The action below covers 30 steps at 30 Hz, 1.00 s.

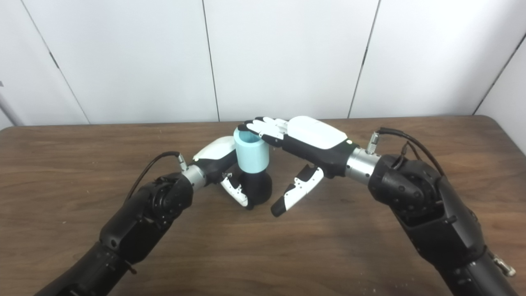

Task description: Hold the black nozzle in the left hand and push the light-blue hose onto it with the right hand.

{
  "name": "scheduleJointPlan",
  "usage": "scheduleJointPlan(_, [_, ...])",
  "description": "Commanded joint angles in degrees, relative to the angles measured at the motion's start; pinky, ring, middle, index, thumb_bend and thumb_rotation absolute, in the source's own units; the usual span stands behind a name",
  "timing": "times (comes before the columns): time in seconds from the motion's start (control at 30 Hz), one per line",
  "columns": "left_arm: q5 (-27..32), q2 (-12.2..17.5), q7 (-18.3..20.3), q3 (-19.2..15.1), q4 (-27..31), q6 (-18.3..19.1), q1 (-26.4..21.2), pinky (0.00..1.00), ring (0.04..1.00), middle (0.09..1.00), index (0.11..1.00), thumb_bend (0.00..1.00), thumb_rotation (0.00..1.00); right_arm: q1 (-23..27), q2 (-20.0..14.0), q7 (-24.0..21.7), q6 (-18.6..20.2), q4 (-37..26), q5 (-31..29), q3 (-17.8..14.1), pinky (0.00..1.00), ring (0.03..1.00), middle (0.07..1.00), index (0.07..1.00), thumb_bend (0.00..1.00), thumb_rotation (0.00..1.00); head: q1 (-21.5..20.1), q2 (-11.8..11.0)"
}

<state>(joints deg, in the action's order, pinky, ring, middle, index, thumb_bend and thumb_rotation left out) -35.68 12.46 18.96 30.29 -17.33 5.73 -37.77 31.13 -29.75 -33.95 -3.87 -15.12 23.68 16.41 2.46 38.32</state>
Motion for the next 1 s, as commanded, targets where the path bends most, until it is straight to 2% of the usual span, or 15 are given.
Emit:
scheduleJointPlan(0.0, [-0.8,0.5,4.0,2.2,-2.5,1.5,2.3,0.84,0.635,0.524,0.459,0.52,0.0,3.7,-1.5,-1.1,-4.2,-1.8,1.9,1.4,1.0,1.0,1.0,1.0,0.84,0.75,0.2,0.0])
scheduleJointPlan(0.23, [-1.1,0.5,3.8,2.5,-2.6,1.3,2.3,0.83,0.623,0.519,0.463,0.52,0.0,4.9,-2.7,-3.4,-4.3,-1.9,4.3,3.4,1.0,1.0,1.0,0.993,0.81,0.74,0.3,0.1])
scheduleJointPlan(0.4, [-0.8,0.8,4.4,2.5,-2.4,1.5,2.2,0.83,0.626,0.525,0.46,0.52,0.0,6.6,-4.8,-4.9,-8.8,-1.7,13.3,7.1,1.0,1.0,1.0,0.963,0.81,0.73,0.3,0.1])
scheduleJointPlan(0.5, [-0.7,0.9,4.8,2.5,-2.4,1.7,2.1,0.83,0.63,0.529,0.457,0.52,0.0,7.6,-5.7,-6.2,-10.3,-1.2,16.3,9.2,1.0,1.0,0.995,0.946,0.81,0.73,0.4,0.2])
scheduleJointPlan(0.73, [-0.6,0.8,4.9,2.6,-2.2,2.0,2.1,0.83,0.631,0.529,0.457,0.52,0.0,7.8,-6.2,-7.0,-10.4,0.0,16.5,10.9,1.0,1.0,0.999,0.95,0.82,0.76,0.3,0.3])
scheduleJointPlan(0.97, [-0.1,0.9,5.1,2.3,-2.0,2.0,2.1,0.84,0.641,0.531,0.456,0.52,0.0,6.2,-7.3,-7.6,-8.3,-0.4,16.8,10.1,0.99,1.0,1.0,0.953,0.81,0.77,0.4,0.7])
